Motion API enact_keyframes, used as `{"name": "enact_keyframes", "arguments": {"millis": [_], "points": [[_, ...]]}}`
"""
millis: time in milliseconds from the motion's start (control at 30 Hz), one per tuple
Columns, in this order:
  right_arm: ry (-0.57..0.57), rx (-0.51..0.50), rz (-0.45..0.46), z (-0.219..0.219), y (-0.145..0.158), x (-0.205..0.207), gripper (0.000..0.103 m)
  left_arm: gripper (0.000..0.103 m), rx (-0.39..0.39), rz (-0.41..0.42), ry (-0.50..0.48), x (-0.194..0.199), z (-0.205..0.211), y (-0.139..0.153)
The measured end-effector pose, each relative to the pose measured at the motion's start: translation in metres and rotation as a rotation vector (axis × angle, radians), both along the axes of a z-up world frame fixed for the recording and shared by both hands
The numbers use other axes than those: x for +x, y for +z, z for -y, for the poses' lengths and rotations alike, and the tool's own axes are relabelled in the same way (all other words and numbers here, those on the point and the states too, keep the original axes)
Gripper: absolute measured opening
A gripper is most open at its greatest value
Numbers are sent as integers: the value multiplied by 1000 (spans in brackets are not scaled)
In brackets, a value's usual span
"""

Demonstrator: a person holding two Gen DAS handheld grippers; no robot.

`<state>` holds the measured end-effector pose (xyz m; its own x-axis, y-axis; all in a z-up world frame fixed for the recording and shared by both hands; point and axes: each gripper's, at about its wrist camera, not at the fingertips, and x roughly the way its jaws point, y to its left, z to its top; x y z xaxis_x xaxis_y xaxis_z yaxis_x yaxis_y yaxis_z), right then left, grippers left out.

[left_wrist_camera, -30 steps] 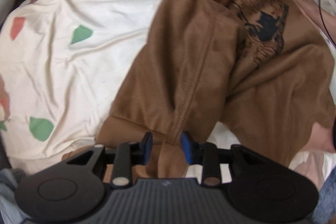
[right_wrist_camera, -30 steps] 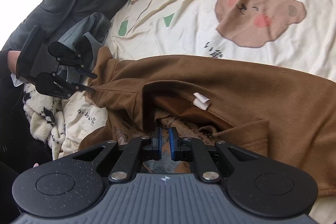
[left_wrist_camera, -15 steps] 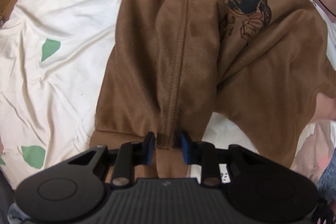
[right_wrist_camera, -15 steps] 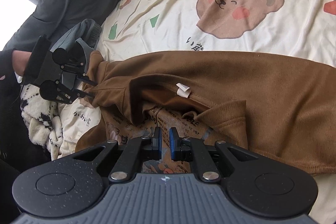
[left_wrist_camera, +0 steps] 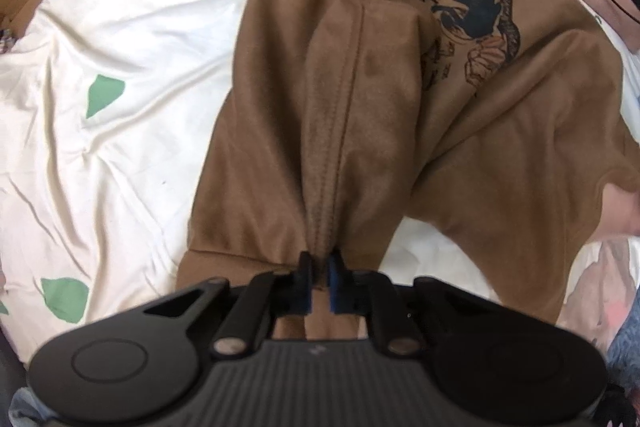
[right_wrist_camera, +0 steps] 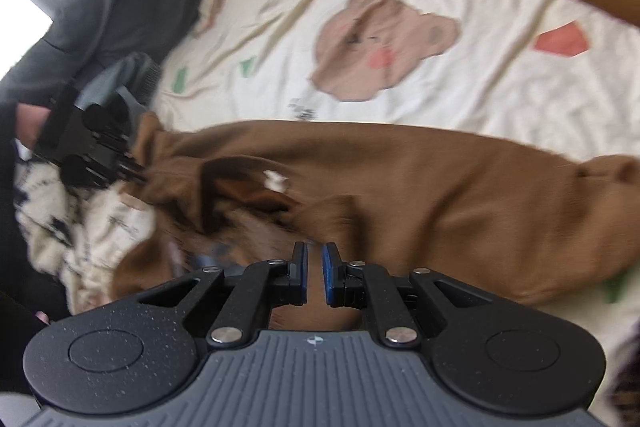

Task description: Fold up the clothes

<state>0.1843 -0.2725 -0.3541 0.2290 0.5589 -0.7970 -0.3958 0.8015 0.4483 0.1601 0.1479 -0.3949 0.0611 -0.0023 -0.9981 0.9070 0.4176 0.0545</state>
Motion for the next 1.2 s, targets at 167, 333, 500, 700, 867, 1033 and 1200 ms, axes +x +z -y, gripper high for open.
{"name": "enact_keyframes", "arguments": {"millis": [167, 333, 500, 700, 867, 1033, 1200], "points": [[25, -113, 30, 29, 15, 4, 13, 7, -8, 32, 22, -6, -11, 6], [130, -248, 59, 43, 22, 0, 14, 7, -24, 50, 58, -9, -20, 10], [279, -406, 140, 50, 25, -11, 37, 7, -29, 69, 76, -12, -28, 13], [441, -533, 246, 49, 17, -20, 37, 7, -26, 83, 87, -15, -37, 16], [575, -593, 307, 41, 6, -24, 37, 6, -16, 81, 107, -17, -49, 19], [706, -634, 351, 30, -11, -28, 36, 6, -16, 88, 132, -19, -59, 21], [835, -691, 439, 18, -22, -31, 34, 6, -13, 92, 129, -22, -67, 23]]}}
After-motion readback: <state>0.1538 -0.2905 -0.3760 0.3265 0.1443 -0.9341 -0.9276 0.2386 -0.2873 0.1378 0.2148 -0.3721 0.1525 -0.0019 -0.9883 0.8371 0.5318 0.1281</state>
